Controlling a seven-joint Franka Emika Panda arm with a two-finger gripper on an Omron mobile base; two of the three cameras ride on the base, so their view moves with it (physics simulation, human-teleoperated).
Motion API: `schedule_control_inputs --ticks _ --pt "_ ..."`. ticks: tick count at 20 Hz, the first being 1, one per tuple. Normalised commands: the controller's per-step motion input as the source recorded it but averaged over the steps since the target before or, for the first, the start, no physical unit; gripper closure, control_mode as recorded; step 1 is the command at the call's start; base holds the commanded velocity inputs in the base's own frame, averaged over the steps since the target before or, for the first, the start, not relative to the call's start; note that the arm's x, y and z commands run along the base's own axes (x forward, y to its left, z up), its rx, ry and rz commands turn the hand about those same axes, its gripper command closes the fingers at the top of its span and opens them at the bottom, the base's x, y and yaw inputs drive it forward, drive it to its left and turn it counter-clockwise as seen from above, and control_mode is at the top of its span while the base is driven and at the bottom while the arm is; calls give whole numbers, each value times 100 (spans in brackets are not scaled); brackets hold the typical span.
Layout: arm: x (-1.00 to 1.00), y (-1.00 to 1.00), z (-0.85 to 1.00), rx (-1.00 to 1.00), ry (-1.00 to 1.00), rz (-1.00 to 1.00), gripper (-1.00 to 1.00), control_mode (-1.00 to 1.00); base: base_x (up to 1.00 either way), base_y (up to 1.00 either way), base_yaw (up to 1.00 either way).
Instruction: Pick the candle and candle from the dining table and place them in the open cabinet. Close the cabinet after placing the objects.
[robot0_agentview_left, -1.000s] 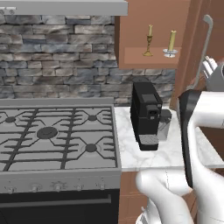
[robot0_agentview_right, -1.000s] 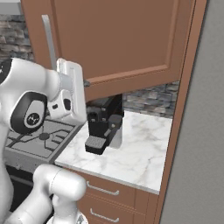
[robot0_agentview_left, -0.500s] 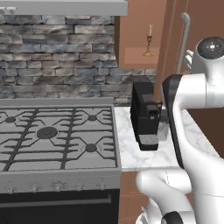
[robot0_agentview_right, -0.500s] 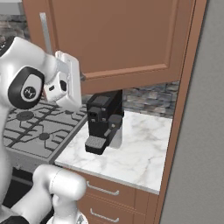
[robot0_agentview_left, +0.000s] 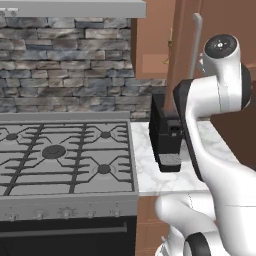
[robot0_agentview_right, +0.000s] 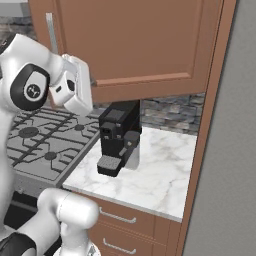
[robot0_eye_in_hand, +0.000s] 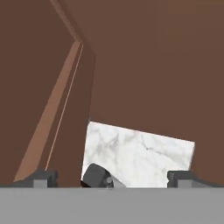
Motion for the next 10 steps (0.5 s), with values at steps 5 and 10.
schedule_control_inputs --ticks 5,10 --pt "51 18 -4 -10 0 1 -100 -100 0 0 0" --pt "58 17 -11 -7 0 6 -100 -100 0 0 0"
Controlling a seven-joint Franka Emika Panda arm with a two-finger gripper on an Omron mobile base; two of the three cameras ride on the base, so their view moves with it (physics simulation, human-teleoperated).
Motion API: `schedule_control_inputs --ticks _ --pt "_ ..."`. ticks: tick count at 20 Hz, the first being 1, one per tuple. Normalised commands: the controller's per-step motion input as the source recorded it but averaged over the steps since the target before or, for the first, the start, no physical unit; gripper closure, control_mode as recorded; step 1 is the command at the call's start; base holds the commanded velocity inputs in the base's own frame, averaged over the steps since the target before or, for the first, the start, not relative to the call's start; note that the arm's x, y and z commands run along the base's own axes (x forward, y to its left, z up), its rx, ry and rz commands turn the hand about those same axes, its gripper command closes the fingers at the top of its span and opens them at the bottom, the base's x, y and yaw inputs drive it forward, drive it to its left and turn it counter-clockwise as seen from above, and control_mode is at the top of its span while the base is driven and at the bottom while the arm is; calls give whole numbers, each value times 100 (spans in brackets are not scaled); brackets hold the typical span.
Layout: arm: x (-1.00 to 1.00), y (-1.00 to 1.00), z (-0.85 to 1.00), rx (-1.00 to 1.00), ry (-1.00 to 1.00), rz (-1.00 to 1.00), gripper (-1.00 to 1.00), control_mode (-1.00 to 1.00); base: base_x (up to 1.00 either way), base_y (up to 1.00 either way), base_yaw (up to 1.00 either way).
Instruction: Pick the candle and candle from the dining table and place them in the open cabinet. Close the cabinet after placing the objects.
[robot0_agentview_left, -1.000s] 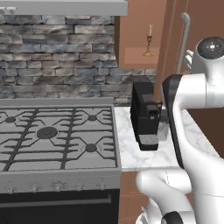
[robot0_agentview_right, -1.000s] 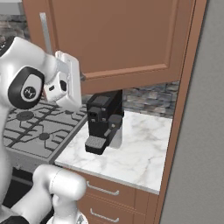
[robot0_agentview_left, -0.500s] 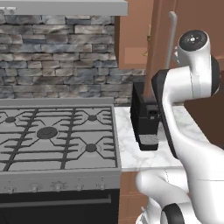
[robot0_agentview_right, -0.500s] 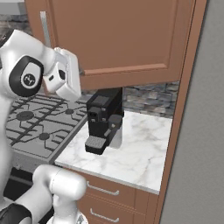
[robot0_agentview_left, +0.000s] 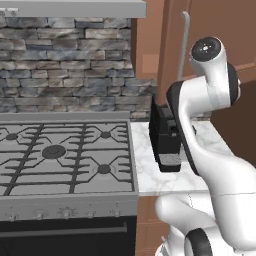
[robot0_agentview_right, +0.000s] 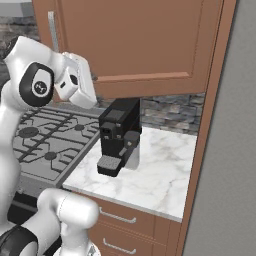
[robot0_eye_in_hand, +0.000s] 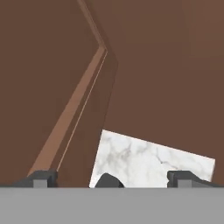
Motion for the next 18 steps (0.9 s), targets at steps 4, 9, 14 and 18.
schedule_control_inputs --ticks 4,9,14,18 --pt "58 14 -11 -5 0 10 -100 -100 0 0 0" --pt "59 12 -10 -4 0 10 -100 -100 0 0 0" --pt "61 11 -14 -5 0 13 -100 -100 0 0 0" --pt "63 12 -15 -6 0 11 -100 -100 0 0 0"
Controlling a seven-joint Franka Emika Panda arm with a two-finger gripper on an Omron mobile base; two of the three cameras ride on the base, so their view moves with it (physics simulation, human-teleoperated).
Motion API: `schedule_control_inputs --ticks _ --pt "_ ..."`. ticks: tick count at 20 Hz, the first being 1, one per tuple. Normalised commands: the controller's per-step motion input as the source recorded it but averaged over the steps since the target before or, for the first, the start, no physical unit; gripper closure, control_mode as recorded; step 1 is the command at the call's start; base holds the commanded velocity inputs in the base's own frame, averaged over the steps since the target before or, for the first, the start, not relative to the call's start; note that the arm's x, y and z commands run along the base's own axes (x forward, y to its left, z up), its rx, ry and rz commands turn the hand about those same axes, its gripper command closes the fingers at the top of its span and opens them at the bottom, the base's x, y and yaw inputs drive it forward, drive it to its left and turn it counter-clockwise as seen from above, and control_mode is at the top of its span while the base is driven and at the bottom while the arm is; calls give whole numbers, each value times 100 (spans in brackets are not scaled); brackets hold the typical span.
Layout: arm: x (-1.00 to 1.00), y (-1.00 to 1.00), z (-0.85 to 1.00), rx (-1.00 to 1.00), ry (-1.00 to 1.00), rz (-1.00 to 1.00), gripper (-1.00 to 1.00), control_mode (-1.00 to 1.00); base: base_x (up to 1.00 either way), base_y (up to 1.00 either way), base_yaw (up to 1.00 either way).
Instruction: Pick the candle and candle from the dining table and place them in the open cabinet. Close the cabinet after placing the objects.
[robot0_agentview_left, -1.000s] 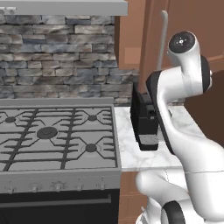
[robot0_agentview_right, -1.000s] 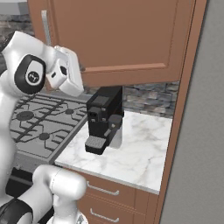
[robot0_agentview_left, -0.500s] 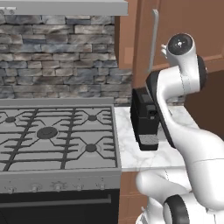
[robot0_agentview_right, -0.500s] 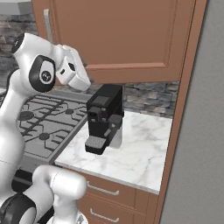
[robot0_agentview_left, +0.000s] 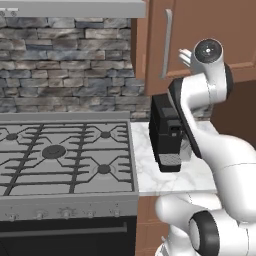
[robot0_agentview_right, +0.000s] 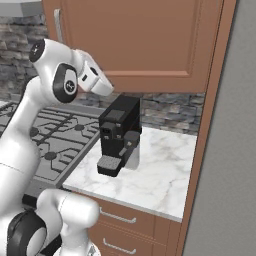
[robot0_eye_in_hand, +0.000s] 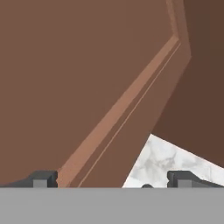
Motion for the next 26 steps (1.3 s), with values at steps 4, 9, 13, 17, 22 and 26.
schedule_control_inputs --ticks 4,9,13,17,22,26 --pt "64 12 -12 -5 2 7 -100 -100 0 0 0" --pt "66 10 -12 -5 5 5 -100 -100 0 0 0" --pt "66 5 -13 -4 5 4 -100 -100 0 0 0" --pt "64 3 -14 -6 5 1 -100 -100 0 0 0" --pt "60 1 -15 -7 3 0 -100 -100 0 0 0" --pt "57 0 -19 -11 3 0 -100 -100 0 0 0"
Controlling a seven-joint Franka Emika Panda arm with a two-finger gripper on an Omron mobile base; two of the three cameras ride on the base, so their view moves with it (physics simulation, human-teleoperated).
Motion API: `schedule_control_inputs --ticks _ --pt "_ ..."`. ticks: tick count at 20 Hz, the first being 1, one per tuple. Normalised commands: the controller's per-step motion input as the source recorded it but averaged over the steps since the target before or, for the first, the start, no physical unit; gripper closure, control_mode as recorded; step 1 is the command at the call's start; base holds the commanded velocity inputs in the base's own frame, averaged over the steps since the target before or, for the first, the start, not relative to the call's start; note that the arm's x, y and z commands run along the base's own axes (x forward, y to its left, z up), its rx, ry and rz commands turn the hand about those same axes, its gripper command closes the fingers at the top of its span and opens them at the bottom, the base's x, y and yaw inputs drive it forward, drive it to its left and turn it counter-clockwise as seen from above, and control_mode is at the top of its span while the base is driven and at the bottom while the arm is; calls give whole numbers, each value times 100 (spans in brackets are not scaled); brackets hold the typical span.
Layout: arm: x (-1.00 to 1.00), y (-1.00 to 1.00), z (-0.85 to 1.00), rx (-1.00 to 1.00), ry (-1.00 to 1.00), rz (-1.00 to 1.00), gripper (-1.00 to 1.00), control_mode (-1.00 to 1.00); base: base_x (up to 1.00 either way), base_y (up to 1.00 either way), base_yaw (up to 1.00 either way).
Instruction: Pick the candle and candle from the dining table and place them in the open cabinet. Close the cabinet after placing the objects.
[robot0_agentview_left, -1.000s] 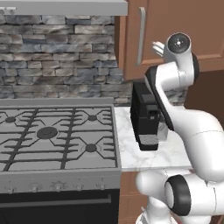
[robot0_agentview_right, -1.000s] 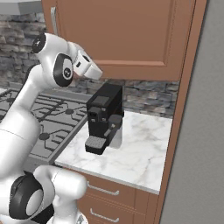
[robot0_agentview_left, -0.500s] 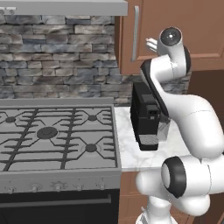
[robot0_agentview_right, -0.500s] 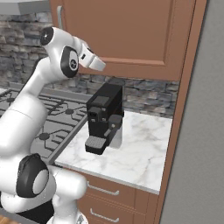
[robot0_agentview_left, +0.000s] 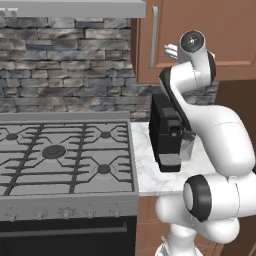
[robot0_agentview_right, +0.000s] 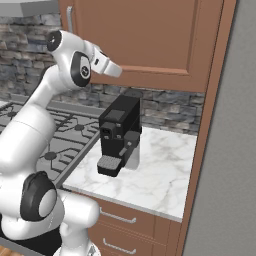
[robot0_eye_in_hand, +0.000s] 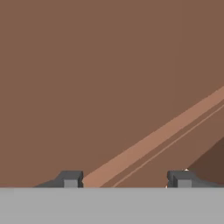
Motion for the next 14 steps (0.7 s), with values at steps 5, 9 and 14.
schedule_control_inputs --ticks 5,9,14 --pt "62 0 -22 -12 1 0 -100 -100 0 0 0" --pt "66 0 -24 -11 0 0 -100 -100 0 0 0" --pt "68 0 -27 -13 0 -1 -100 -100 0 0 0"
